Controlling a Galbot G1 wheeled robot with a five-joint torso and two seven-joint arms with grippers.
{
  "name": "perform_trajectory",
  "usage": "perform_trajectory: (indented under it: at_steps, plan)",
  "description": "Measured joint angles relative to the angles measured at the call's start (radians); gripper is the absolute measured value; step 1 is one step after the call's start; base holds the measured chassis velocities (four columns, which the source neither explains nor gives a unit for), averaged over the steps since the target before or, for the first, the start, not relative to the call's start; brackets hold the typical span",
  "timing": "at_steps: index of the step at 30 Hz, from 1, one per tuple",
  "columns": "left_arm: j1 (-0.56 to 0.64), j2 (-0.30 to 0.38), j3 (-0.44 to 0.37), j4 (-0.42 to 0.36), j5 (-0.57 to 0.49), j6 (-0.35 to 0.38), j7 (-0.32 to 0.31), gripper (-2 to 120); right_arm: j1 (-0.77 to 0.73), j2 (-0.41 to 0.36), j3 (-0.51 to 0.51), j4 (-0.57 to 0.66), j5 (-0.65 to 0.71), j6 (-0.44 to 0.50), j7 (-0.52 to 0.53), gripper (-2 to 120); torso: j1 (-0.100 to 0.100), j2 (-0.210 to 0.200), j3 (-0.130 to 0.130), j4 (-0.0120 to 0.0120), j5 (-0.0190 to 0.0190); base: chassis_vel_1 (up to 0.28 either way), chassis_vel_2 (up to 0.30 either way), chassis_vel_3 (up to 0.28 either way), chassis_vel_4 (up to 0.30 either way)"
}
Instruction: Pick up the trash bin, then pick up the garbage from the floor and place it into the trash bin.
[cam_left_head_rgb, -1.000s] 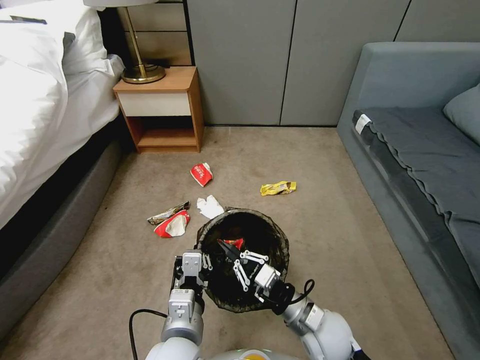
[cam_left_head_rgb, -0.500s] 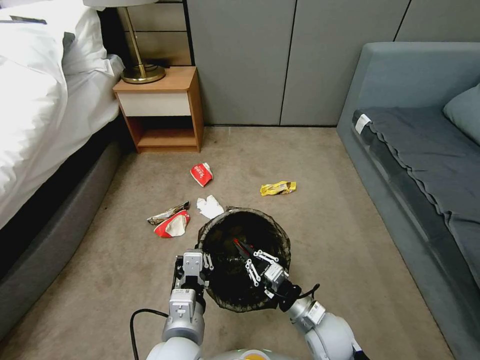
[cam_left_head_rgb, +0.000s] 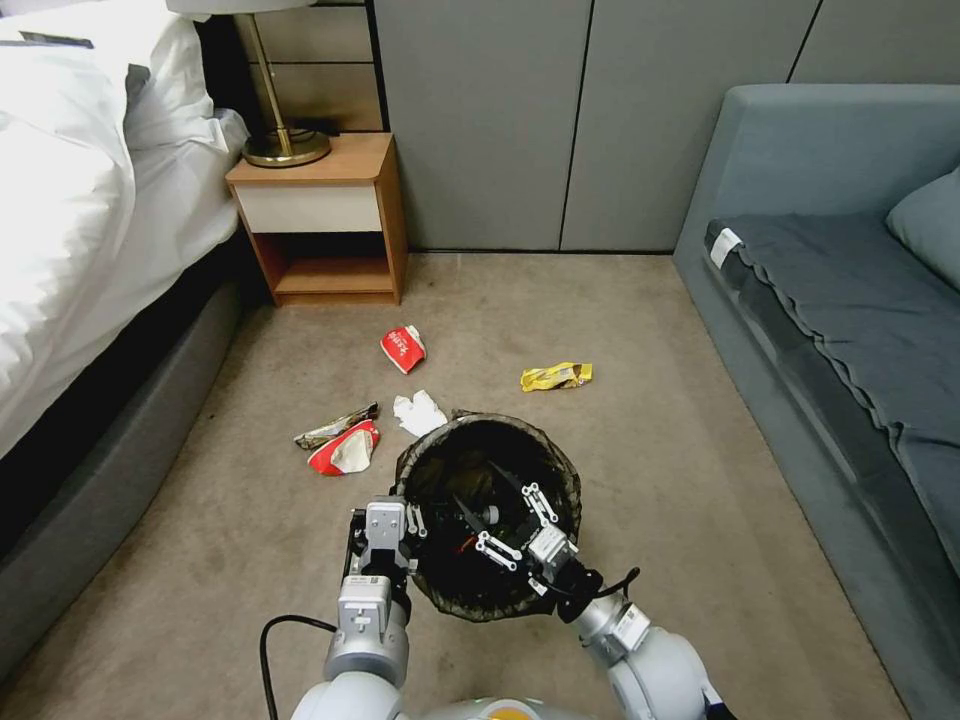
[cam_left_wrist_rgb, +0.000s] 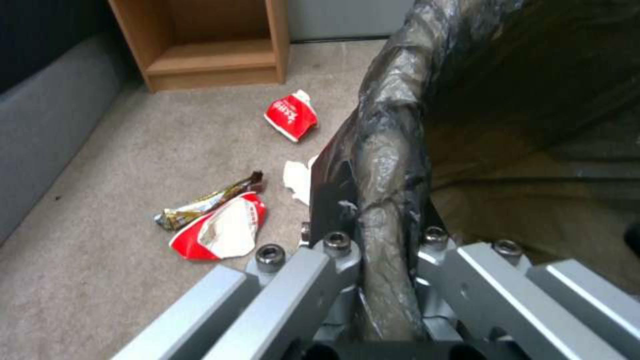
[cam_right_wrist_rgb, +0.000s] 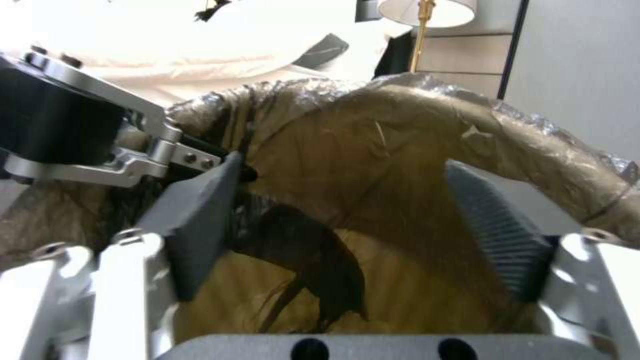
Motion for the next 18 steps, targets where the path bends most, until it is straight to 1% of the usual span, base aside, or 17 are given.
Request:
perform_trajectory:
  at_steps: [2,3,5,8,11,12,13,16,17,18]
  plan:
    - [0.000,0.001,0.000,0.001,-0.001,0.000,0.000,0,-0.005,0.002,-0.006,0.014,-0.005,0.007,0.015,89,0.000,0.000,0.000,0.0000,0.0000,0.000,0.000,0.000,0.000]
    - [0.000,0.001,0.000,0.001,-0.001,0.000,0.000,0,-0.005,0.002,-0.006,0.014,-0.005,0.007,0.015,89,0.000,0.000,0.000,0.0000,0.0000,0.000,0.000,0.000,0.000]
    - [-0.002,0.001,0.000,0.003,-0.002,0.000,0.000,0,-0.012,0.006,-0.009,0.046,-0.007,0.015,0.030,97,0.000,0.000,0.000,0.0000,0.0000,0.000,0.000,0.000,0.000]
    - [-0.003,0.001,0.000,0.005,-0.002,0.000,0.000,0,-0.019,0.012,-0.009,0.078,-0.013,0.023,0.040,100,0.000,0.000,0.000,0.0001,0.0000,0.000,0.000,0.000,0.000]
    - [-0.006,0.001,0.002,0.010,-0.003,0.000,0.001,0,-0.039,0.030,0.007,0.152,-0.036,0.039,0.092,100,0.000,0.000,0.000,0.0001,0.0000,0.000,0.000,0.000,0.000]
    - [-0.006,0.001,0.002,0.010,-0.003,0.000,0.001,0,-0.039,0.030,0.007,0.152,-0.036,0.039,0.092,100,0.000,0.000,0.000,0.0001,0.0000,0.000,0.000,0.000,0.000]
    - [-0.006,0.001,0.002,0.011,-0.004,0.000,0.001,0,-0.045,0.036,0.013,0.173,-0.043,0.040,0.114,100,0.000,0.000,0.000,0.0000,0.0000,0.000,0.000,0.000,0.000]
    - [-0.009,0.001,-0.003,0.014,-0.007,0.000,0.001,0,-0.086,0.062,0.059,0.274,-0.093,0.040,0.239,100,0.000,0.000,0.000,0.0000,0.0001,0.000,0.000,0.000,0.000]
    - [-0.009,0.001,-0.003,0.014,-0.007,0.000,0.001,0,-0.086,0.062,0.059,0.274,-0.093,0.040,0.239,100,0.000,0.000,0.000,0.0000,0.0001,0.000,0.000,0.000,0.000]
    - [-0.010,0.001,-0.007,0.015,-0.009,0.000,0.001,0,-0.103,0.069,0.073,0.306,-0.110,0.034,0.291,100,0.000,0.000,0.000,0.0000,-0.0001,0.000,0.000,0.000,0.000]
